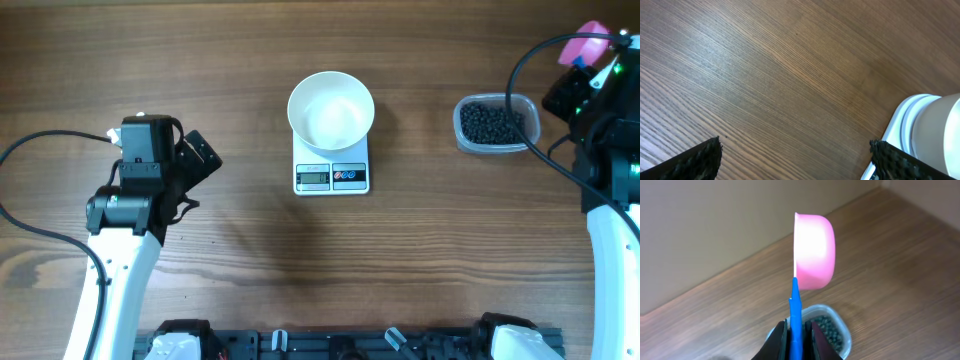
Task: Scoop item into bowl and weigh 150g on scale
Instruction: 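Move the left gripper toward the scale front beside the bowl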
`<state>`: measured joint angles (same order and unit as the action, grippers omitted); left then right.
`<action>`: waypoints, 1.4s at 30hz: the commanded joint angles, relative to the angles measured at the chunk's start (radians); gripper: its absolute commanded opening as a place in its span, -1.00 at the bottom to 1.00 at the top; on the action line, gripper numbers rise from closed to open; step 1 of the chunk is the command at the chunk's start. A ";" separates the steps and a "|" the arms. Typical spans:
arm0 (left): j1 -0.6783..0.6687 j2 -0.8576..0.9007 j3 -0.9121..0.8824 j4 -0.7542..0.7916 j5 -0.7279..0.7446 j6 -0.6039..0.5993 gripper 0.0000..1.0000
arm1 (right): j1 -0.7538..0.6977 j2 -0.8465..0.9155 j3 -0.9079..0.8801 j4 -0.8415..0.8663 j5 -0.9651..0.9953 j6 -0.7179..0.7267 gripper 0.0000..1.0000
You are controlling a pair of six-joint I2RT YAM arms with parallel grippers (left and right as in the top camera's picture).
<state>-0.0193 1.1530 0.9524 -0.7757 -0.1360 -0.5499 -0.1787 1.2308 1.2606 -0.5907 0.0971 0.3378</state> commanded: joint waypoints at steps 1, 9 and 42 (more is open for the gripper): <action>0.005 0.006 -0.004 0.018 -0.002 0.019 1.00 | -0.002 0.002 0.021 0.001 -0.081 -0.013 -0.91; 0.004 0.008 -0.004 0.046 0.357 0.259 1.00 | -0.002 0.002 0.021 0.001 -0.205 -0.022 -0.91; -0.482 0.006 -0.004 0.023 0.168 0.498 1.00 | -0.002 0.002 0.021 -0.151 -0.357 -0.103 -0.91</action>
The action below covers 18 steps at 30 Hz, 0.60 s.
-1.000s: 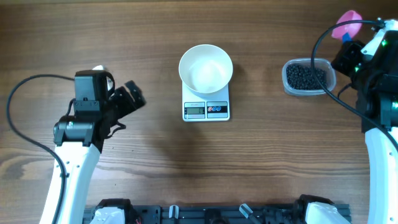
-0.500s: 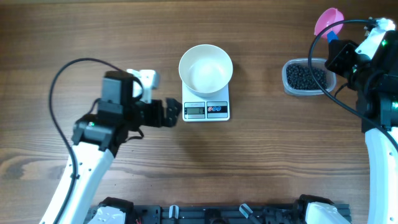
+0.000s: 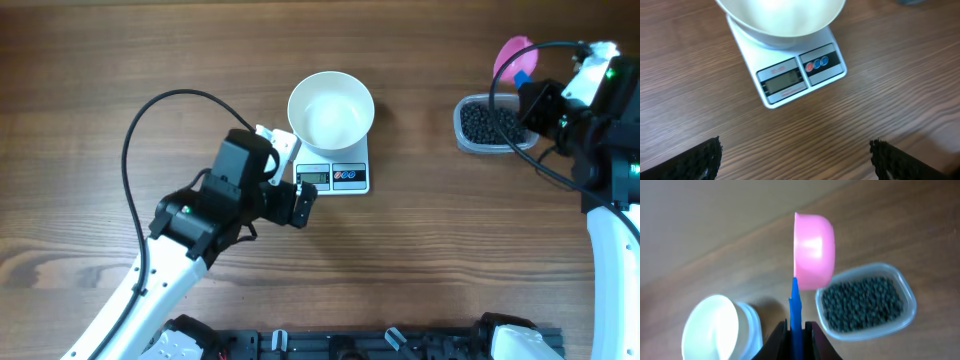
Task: Scoop item into bowl and weigh 150g on scale
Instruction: 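Move the left gripper toward the scale front beside the bowl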
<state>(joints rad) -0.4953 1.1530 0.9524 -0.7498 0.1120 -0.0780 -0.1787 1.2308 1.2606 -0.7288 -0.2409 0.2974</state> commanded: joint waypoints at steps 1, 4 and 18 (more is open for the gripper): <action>-0.002 0.007 -0.004 -0.003 -0.080 0.026 1.00 | -0.002 0.002 0.021 -0.017 -0.019 -0.061 -0.91; 0.029 0.007 -0.004 -0.003 -0.079 0.048 1.00 | -0.002 0.002 0.021 -0.028 -0.023 -0.061 -0.91; 0.308 0.005 -0.004 -0.086 0.440 0.387 1.00 | -0.002 -0.006 0.021 -0.047 -0.031 -0.061 -0.92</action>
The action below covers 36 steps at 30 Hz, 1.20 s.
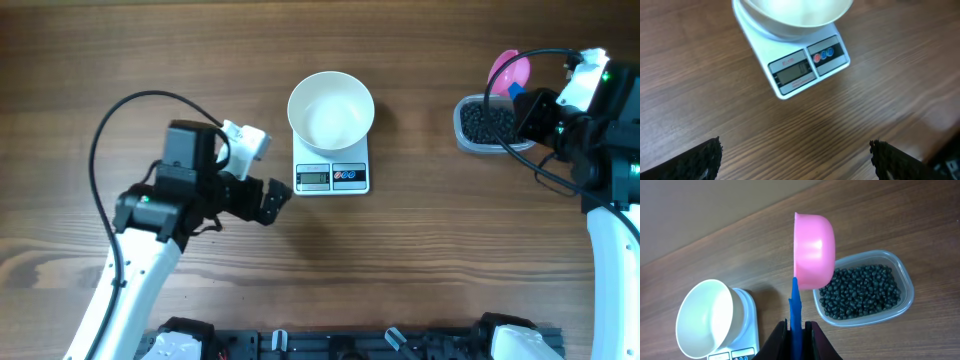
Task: Scoop item into bowl and weigh 150g on scale
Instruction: 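Move the left gripper toward the scale front beside the bowl, then lower the pink scoop with the right gripper into the bean tub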
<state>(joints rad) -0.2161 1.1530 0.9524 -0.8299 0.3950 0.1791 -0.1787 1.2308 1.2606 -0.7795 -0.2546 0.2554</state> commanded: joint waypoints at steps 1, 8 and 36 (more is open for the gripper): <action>0.033 0.005 -0.004 -0.005 0.165 0.133 1.00 | -0.002 -0.006 0.021 0.003 -0.017 -0.017 -0.91; 0.034 0.008 -0.004 0.002 0.220 0.200 1.00 | -0.002 -0.006 0.021 0.001 -0.017 -0.017 -0.91; -0.168 0.008 -0.063 0.197 -0.340 -0.161 1.00 | -0.002 -0.006 0.021 0.054 -0.016 -0.019 -0.91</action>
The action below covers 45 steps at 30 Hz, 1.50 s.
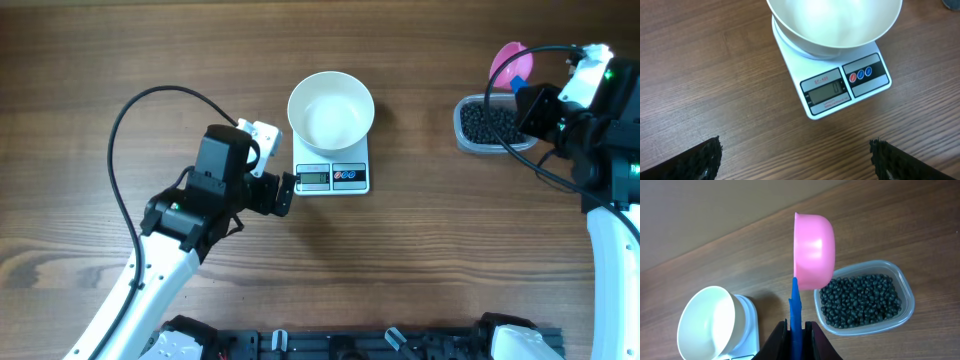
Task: Scoop item into bowl and weigh 150g on scale
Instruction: 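Lower the pink scoop with the right gripper into the bean tub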
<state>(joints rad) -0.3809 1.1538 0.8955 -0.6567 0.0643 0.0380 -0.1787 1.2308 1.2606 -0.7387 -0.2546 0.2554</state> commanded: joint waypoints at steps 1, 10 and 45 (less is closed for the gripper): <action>-0.003 0.008 -0.006 0.034 -0.010 -0.020 1.00 | -0.002 -0.006 0.021 0.017 -0.016 -0.019 -0.91; -0.003 0.008 -0.006 0.055 0.152 0.063 1.00 | -0.002 -0.006 0.021 0.036 -0.016 -0.019 -0.91; -0.003 0.008 -0.006 0.078 0.178 0.088 1.00 | -0.002 -0.006 0.021 0.031 -0.016 -0.019 -0.91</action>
<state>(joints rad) -0.3809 1.1538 0.8955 -0.5793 0.2340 0.1047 -0.1787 1.2304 1.2606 -0.7101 -0.2546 0.2554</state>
